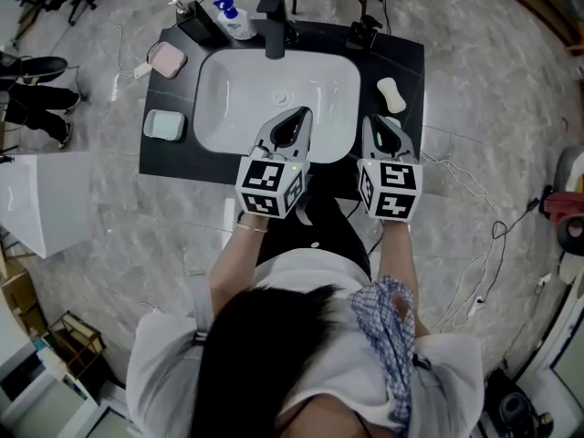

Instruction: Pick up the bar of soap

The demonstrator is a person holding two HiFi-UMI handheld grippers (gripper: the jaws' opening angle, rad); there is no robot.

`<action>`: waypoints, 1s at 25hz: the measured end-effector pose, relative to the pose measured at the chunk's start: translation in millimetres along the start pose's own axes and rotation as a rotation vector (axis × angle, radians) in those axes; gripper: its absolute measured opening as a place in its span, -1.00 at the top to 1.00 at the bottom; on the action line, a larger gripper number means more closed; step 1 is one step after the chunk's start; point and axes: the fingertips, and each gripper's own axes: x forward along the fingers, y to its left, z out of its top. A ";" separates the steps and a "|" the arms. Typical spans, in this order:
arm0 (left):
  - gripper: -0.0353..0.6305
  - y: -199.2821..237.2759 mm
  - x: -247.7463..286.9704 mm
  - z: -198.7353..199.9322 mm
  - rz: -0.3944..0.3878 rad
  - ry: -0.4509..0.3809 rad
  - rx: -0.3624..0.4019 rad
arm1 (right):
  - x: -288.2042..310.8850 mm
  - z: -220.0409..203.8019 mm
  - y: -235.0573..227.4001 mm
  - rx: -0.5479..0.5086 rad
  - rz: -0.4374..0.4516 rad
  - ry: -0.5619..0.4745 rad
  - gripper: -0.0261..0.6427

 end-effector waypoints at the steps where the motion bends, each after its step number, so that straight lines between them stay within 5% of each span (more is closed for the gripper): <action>1: 0.86 3.2 -4.9 0.4 0.002 -0.003 0.000 | 0.1 3.0 6.6 -0.003 -0.007 -0.004 0.86; 14: 0.86 42.7 -57.4 11.2 -0.001 -0.051 -0.002 | 3.6 11.3 101.4 -0.035 0.004 -0.032 0.88; 25: 0.86 46.6 -64.6 9.3 -0.045 -0.044 0.006 | 2.1 10.4 123.5 -0.052 -0.010 -0.031 0.88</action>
